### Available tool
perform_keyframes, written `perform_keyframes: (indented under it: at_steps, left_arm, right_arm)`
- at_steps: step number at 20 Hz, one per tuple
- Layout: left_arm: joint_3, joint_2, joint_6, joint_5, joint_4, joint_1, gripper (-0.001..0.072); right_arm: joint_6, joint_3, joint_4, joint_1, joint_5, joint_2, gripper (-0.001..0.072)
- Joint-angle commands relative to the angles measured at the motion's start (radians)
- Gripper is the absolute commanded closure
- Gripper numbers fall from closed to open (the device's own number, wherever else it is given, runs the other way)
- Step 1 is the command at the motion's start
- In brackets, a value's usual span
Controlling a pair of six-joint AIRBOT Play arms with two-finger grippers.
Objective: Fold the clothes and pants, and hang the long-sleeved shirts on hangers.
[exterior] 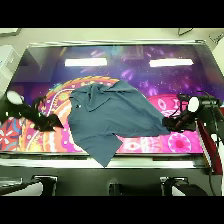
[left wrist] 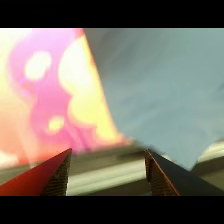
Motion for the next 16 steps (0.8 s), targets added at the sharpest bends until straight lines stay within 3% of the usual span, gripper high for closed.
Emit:
perform_keyframes:
  at_steps: [1,5,9,12,13,15,16]
  left_arm:
    - [-0.353,0.121,0.092,0.158,-0.166,0.036,0.0145]
    - [-0.505,0.119,0.18,0.339,-0.39,-0.008,0.013]
    - [-0.507,0.115,0.172,0.491,-0.464,-0.108,0.0133]
    - [-0.507,0.111,0.109,0.604,-0.473,-0.17,0.0138]
    - [-0.507,0.108,0.09,0.625,-0.473,-0.184,0.0198]
    - [-0.504,0.108,0.089,0.63,-0.474,-0.196,0.062]
    - [-0.495,0.112,0.11,0.614,-0.473,-0.194,0.068]
  right_arm:
    - [-0.009,0.0,0.096,0.001,-0.035,-0.001,0.0672]
    - [-0.008,0.0,0.103,0.001,-0.028,-0.001,0.0672]
    - [-0.008,0.0,0.104,0.001,0.001,-0.001,0.0672]
    - [-0.008,0.0,0.105,0.001,0.013,-0.001,0.0672]
    - [-0.008,0.0,0.105,0.001,0.014,-0.001,0.0672]
    - [-0.008,0.0,0.104,0.001,0.025,-0.001,0.0672]
    - [-0.01,0.0,0.103,0.001,0.027,0.0,0.0672]
